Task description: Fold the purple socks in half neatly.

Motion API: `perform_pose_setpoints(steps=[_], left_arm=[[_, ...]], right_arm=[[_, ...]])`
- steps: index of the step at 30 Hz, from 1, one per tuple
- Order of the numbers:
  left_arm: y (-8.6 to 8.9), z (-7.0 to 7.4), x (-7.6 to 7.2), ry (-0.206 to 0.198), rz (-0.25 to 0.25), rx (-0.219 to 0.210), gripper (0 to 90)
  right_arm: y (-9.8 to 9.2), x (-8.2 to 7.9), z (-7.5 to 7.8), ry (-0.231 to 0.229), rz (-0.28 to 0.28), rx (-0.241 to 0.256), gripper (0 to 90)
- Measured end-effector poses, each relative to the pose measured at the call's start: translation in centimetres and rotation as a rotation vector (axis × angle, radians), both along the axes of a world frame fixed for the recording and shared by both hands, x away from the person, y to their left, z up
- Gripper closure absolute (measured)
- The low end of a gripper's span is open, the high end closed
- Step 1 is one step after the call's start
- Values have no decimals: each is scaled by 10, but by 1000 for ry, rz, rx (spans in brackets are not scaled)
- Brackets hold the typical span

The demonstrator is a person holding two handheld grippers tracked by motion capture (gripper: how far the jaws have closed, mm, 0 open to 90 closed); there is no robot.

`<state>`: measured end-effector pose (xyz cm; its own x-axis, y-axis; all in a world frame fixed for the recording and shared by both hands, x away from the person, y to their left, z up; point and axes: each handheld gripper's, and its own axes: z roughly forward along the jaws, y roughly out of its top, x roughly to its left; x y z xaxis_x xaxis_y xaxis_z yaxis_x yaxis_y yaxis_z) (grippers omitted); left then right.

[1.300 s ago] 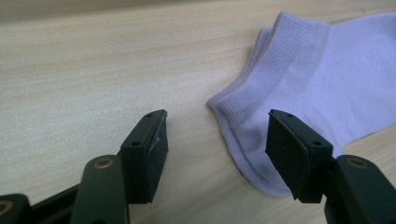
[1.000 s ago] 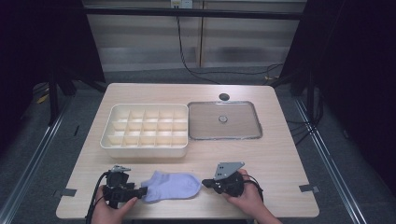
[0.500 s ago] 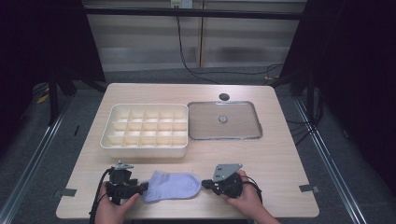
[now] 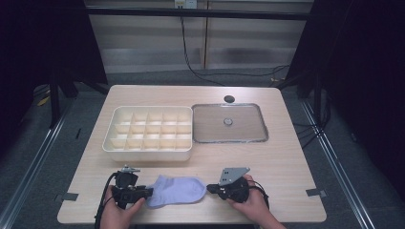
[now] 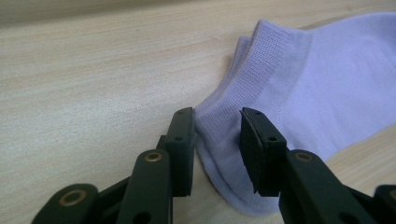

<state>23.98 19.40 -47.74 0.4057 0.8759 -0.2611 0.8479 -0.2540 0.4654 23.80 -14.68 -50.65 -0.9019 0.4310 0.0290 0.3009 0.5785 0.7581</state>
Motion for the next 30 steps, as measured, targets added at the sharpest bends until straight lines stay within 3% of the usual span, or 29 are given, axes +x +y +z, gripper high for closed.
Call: perform_pose_setpoints(steps=[2,8,12,28,30], left_arm=[[3,-1,1,26,3,-21,773],[3,-2,0,33,8,-40,823],[3,-2,-1,37,17,-53,830],[7,9,-2,46,14,-182,842],[6,10,-1,62,-13,-194,842]], right_arm=[[-1,0,-1,0,2,5,882],[-1,0,0,-1,-1,5,881],[-1,0,0,-3,-1,3,881],[-2,0,-1,7,-3,16,880],[-2,1,-1,10,-2,17,879]])
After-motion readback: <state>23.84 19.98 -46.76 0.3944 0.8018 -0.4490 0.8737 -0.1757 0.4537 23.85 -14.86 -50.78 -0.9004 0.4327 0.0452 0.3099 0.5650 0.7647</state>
